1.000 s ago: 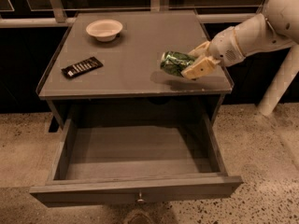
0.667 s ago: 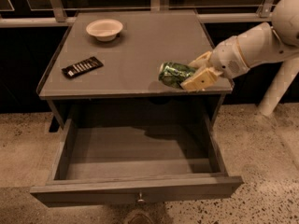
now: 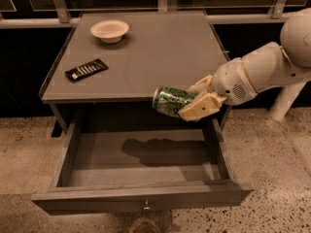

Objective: Place green can into top drawer

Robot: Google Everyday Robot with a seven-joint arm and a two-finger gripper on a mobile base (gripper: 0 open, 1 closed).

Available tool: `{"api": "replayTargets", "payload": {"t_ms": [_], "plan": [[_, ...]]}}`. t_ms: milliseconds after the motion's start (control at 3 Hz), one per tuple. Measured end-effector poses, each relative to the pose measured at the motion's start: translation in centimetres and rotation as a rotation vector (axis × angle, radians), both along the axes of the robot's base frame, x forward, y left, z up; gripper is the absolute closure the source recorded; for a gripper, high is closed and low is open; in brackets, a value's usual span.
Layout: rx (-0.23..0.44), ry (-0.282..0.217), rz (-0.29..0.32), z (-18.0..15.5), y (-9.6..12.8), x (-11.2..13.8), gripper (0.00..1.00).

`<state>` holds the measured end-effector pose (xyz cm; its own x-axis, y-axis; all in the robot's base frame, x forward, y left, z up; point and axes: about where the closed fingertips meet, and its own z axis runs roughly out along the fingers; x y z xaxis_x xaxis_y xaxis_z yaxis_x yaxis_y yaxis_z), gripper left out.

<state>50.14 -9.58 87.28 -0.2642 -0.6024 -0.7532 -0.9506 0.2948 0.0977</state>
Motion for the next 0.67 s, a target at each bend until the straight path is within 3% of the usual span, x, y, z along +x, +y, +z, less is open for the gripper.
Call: {"api": "replayTargets", "payload": {"t_ms": [333, 667], "plan": [[0.0, 0.007, 0.004, -0.23, 0.19, -0.33, 1.0], [-0.016, 0.039, 0.062, -0.58, 1.0, -0.5, 1.0]]}}
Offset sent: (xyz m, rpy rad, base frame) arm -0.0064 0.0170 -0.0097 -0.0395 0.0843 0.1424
